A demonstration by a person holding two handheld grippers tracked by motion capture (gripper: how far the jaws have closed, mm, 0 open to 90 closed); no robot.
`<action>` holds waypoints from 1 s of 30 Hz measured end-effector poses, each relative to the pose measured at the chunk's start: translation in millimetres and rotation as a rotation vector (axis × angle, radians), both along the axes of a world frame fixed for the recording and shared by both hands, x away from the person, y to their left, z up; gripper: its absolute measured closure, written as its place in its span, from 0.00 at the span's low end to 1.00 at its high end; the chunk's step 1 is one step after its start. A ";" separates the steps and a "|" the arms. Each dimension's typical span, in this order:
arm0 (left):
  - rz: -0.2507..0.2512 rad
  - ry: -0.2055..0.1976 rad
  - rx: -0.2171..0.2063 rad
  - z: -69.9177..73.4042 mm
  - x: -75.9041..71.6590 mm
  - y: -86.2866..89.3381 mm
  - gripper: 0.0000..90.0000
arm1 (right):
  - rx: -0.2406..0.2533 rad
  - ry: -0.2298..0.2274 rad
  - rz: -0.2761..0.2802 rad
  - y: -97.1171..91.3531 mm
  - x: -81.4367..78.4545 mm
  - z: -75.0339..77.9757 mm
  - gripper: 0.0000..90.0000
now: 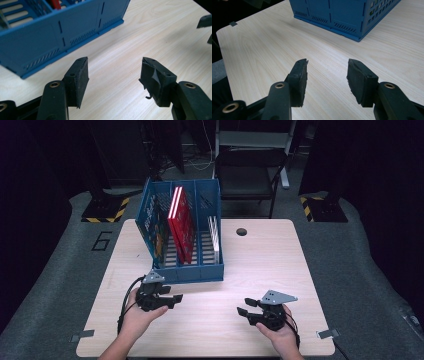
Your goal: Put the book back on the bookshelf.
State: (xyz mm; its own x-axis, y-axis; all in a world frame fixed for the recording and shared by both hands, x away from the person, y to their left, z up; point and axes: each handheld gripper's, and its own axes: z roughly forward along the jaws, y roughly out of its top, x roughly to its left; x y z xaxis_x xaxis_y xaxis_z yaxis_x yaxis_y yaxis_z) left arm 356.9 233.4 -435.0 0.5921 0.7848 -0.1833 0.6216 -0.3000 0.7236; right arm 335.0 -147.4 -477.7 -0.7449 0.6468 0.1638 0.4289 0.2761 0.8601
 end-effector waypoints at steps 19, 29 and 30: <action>0.018 -0.002 0.013 -42.4 -12.1 16.3 0.42 | -0.026 0.016 -0.003 1.4 3.3 -4.7 0.54; 0.031 0.036 0.051 -60.6 -6.1 26.6 0.42 | -0.065 0.022 0.007 7.0 7.1 -9.3 0.50; 0.043 0.025 0.046 -62.4 -5.4 27.3 0.42 | -0.077 0.020 0.007 8.0 8.0 -9.7 0.49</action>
